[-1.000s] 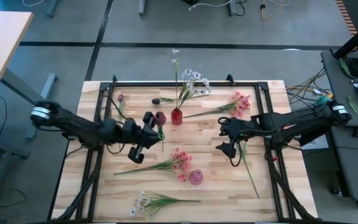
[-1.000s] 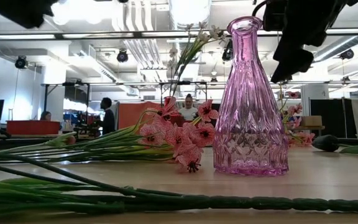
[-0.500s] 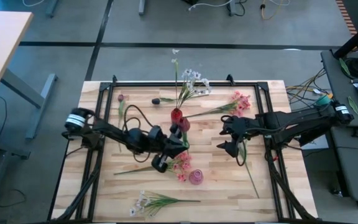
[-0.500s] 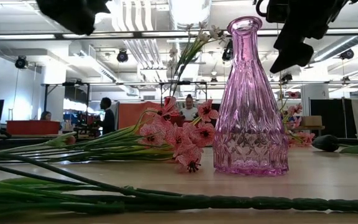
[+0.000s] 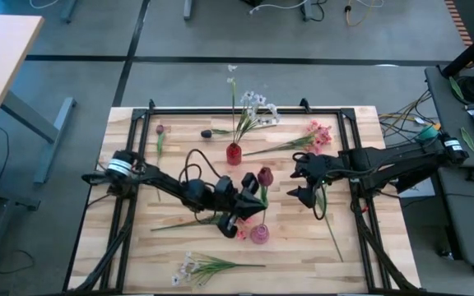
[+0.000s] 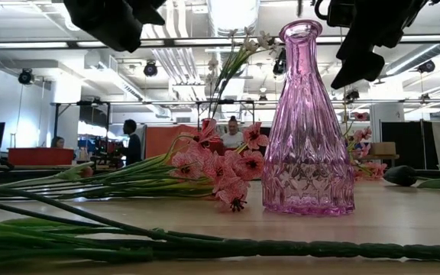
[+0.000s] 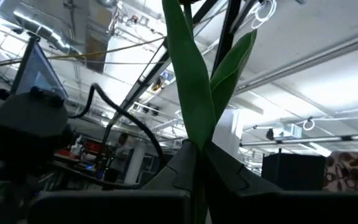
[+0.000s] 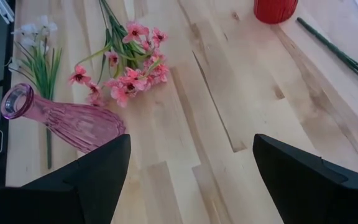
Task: Sort flowers into vase by color
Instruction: Put the purple flower into the purple vase
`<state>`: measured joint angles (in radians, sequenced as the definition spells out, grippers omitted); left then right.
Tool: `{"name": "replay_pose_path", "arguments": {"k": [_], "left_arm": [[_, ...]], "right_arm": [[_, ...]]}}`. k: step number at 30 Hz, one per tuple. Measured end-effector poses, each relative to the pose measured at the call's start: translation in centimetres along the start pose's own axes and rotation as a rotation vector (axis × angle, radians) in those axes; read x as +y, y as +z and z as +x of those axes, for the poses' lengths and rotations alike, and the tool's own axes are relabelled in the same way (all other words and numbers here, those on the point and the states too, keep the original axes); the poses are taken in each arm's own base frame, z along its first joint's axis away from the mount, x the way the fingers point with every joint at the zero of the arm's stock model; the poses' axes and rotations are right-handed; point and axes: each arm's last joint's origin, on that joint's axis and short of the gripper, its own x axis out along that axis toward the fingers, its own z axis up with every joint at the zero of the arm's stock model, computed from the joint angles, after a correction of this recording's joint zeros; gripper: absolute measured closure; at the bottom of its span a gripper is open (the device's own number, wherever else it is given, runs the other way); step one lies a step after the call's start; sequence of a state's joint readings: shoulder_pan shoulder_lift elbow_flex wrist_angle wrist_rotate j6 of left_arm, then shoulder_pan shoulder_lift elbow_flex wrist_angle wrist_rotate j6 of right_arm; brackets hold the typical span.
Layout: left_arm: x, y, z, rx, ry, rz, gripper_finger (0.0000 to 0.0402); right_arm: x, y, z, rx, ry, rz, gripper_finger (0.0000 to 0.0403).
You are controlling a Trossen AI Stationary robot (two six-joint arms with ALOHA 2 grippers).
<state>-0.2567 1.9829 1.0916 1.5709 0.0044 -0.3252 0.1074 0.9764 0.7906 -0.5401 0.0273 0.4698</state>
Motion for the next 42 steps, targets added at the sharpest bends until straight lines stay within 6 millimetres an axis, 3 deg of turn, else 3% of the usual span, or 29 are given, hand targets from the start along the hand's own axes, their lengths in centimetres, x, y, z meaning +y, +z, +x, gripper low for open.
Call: {"name": "replay_pose_path", "arguments": {"k": [9, 18, 42], "left_arm": [[0.3, -0.4, -0.2, 0.015, 0.001, 0.099, 0.0401], [0.3, -0.5, -0.3, 0.022, 0.002, 0.072, 0.0398], [0.6, -1.6, -1.0, 0.115, 0.026, 0.005, 0.0253]], "right_arm": [[0.0, 0.0, 0.0, 0.0, 0.0, 0.0, 0.0074], [0.0, 0.0, 0.0, 0.0, 0.0, 0.001, 0.0074], [0.0, 0.0, 0.0, 0.001, 0.001, 0.002, 0.0074]]}}
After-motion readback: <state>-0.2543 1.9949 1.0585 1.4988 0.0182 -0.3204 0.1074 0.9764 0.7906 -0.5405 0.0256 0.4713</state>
